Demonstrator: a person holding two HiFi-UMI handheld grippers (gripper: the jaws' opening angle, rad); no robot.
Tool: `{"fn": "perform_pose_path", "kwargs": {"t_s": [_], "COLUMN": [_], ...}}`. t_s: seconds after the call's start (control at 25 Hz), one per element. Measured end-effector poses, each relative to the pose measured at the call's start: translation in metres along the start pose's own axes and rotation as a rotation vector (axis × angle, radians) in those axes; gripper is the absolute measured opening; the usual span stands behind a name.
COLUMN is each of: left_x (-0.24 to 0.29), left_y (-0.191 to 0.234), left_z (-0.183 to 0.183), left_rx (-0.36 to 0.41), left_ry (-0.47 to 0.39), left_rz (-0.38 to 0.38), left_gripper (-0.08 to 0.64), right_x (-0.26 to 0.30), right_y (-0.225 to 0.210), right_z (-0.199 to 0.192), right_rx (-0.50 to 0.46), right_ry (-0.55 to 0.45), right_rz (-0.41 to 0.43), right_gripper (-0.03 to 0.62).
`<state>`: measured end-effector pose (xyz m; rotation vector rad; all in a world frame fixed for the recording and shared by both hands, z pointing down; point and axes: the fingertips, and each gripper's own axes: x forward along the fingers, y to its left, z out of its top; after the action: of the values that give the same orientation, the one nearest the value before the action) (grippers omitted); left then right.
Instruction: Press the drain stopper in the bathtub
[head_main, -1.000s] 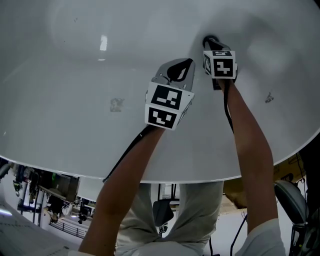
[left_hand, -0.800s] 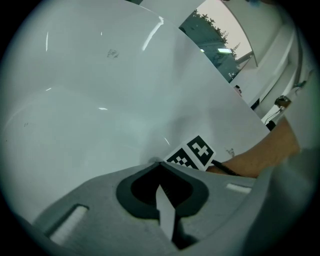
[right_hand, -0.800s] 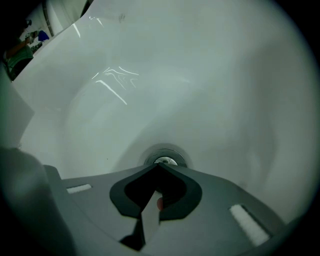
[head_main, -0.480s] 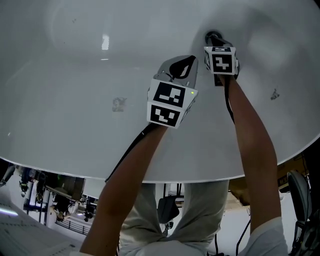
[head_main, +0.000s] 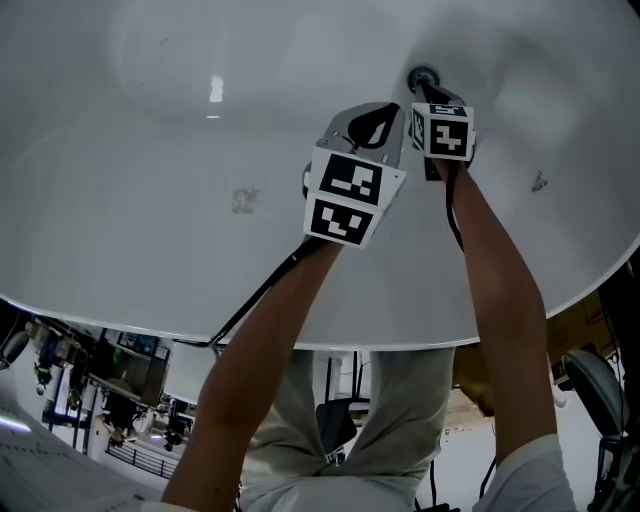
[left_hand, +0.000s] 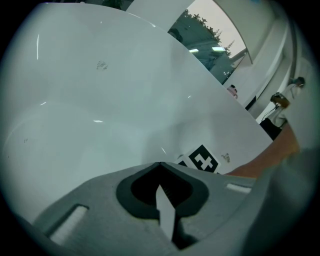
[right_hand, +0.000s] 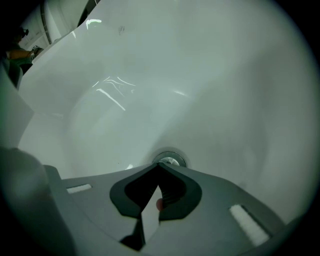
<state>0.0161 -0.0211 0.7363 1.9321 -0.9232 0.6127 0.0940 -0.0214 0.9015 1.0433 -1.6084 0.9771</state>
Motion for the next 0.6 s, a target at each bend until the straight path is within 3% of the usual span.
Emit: {"fn": "perform_pose_path", "kwargs": {"t_s": [0.6], "left_x": [-0.050], "left_y": [-0.029], "left_z": [0.034], "left_rx": [0.077], "left_ry": [-0.026], "left_rz": [-0.001], "left_gripper": [0.005], "right_x": [-0.084], "right_y": [0.019], "right_z": [0.041], "right_rx": [0.028], "right_ry": [-0.121], "right_rz": [0.029], "right_gripper": [0.006]}}
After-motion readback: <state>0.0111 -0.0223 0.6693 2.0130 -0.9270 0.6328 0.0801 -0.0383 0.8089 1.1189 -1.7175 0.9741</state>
